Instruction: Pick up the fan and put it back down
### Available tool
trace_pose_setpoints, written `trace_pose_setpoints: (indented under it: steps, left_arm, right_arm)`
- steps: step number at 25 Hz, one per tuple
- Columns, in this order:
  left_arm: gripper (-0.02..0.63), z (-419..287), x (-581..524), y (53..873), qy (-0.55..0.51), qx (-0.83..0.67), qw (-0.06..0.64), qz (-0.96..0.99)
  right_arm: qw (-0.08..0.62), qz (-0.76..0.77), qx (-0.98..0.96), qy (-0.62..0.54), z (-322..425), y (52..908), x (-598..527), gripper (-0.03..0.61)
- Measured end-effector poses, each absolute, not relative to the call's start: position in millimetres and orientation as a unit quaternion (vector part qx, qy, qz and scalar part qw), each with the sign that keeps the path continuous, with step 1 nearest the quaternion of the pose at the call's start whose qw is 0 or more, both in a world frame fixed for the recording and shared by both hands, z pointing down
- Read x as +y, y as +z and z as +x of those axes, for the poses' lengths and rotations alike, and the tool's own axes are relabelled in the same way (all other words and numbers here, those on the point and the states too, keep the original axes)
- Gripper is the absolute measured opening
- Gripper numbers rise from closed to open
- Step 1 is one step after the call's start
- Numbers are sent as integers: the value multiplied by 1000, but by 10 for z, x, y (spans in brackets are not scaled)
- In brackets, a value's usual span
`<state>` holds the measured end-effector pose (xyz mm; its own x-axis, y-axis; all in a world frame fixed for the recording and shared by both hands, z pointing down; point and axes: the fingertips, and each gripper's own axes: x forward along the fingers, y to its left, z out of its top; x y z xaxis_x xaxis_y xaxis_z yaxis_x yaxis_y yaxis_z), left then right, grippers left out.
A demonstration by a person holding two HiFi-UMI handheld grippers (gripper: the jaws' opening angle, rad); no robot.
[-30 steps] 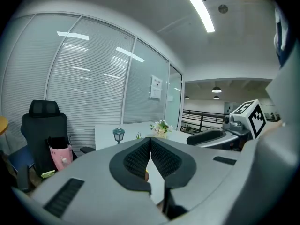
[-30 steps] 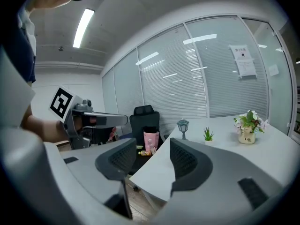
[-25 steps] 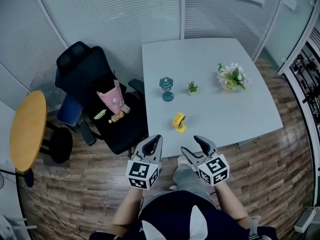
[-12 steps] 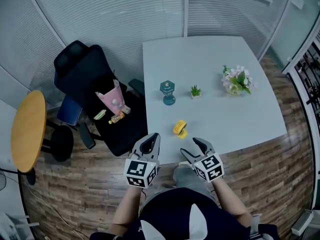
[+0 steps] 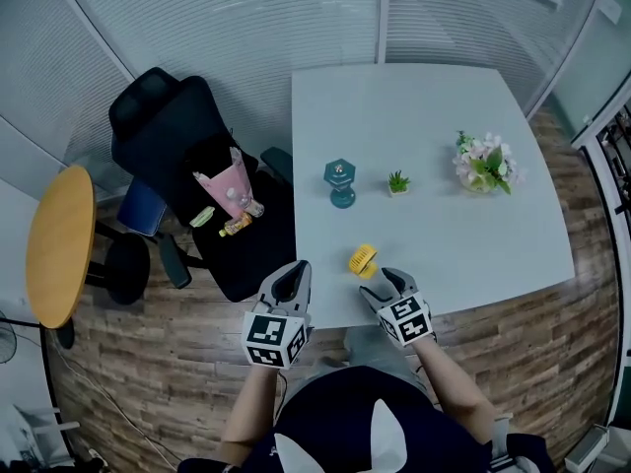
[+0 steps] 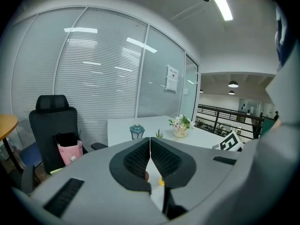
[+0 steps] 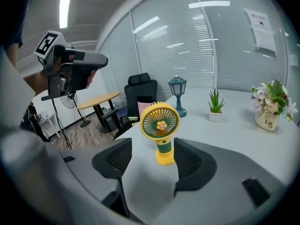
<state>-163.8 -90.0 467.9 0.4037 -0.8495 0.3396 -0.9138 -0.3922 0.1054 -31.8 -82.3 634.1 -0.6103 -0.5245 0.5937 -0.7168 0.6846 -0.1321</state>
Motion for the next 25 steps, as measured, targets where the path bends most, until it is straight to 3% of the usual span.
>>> trace_pose_setpoints:
  steps: [25]
  left_arm:
    - [21, -1622, -1031, 4905, 139, -542, 172, 811]
  right_arm:
    - [370, 285, -873, 144, -594, 7082, -1199, 230]
